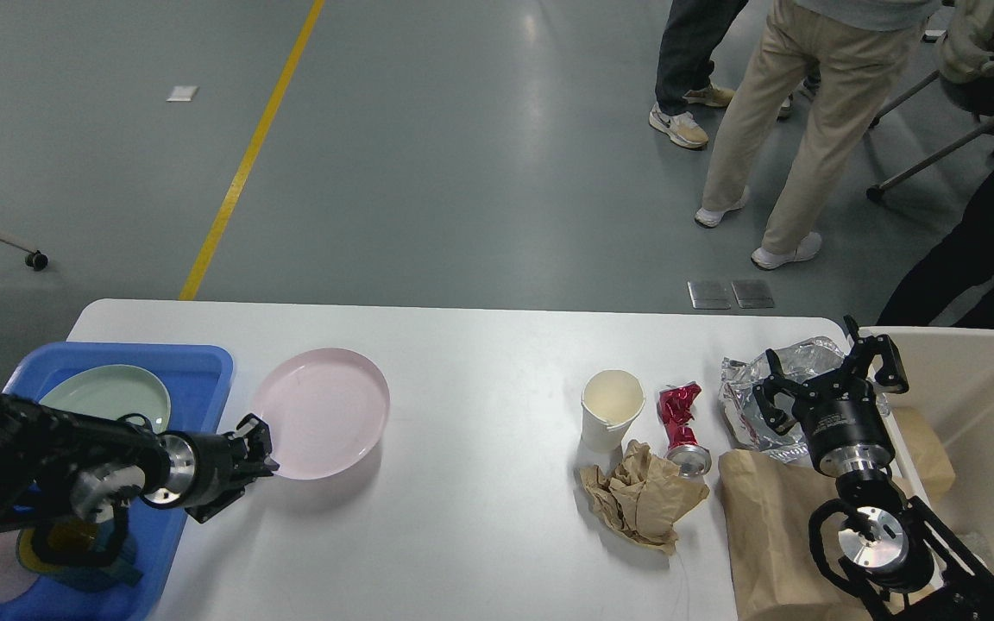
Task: Tidy desktop
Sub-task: 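Lift the pink plate and lay it onto the green plate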
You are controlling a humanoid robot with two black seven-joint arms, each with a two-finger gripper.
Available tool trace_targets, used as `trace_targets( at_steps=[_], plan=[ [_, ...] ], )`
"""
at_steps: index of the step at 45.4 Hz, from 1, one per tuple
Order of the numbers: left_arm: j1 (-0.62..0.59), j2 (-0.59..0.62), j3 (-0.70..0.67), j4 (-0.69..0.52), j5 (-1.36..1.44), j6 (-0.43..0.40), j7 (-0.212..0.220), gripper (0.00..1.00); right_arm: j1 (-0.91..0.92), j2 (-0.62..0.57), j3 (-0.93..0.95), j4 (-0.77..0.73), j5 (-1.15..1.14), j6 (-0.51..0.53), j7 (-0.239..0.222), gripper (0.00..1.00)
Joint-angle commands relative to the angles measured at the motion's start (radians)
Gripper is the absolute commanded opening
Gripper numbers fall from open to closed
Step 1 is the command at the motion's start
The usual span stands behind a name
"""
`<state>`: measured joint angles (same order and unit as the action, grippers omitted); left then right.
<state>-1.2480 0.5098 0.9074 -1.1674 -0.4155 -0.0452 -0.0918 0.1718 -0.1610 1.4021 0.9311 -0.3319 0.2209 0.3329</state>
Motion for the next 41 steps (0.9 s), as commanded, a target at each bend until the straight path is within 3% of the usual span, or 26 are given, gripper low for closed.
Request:
trace_targets(
  at_steps=[1, 8, 15, 21, 25, 28, 33, 41],
  plan=[
    [-0.209, 0.044, 0.151, -0.139, 0.000, -0.048, 0.020, 0.00, 0.000, 0.000, 0.000, 0.000, 0.001, 0.000, 0.000, 1.00],
    [-0.537, 0.093, 0.379, -0.308, 0.003, -0.194, 0.023, 0.00, 0.000, 0.000, 0.000, 0.000, 0.001, 0.000, 0.000, 1.00],
    [-0.853, 0.093, 0.560, -0.457, 0.003, -0.234, 0.029, 0.00, 0.000, 0.000, 0.000, 0.000, 0.001, 0.000, 0.000, 1.00],
    [-1.128, 0.078, 0.656, -0.584, -0.003, -0.257, 0.073, 0.00, 0.000, 0.000, 0.000, 0.000, 0.001, 0.000, 0.000, 1.00],
    [-1.252, 0.078, 0.712, -0.594, -0.023, -0.343, 0.104, 0.00, 0.000, 0.000, 0.000, 0.000, -0.001, 0.000, 0.000, 1.00],
    [-1.301, 0.078, 0.752, -0.594, -0.031, -0.384, 0.115, 0.00, 0.000, 0.000, 0.000, 0.000, 0.001, 0.000, 0.000, 1.00],
    [-1.306, 0.069, 0.780, -0.589, -0.031, -0.384, 0.115, 0.00, 0.000, 0.000, 0.000, 0.000, 0.001, 0.000, 0.000, 1.00],
    [-1.147, 0.078, 0.849, -0.460, -0.032, -0.397, 0.089, 0.00, 0.000, 0.000, 0.000, 0.000, 0.001, 0.000, 0.000, 1.00]
  ],
)
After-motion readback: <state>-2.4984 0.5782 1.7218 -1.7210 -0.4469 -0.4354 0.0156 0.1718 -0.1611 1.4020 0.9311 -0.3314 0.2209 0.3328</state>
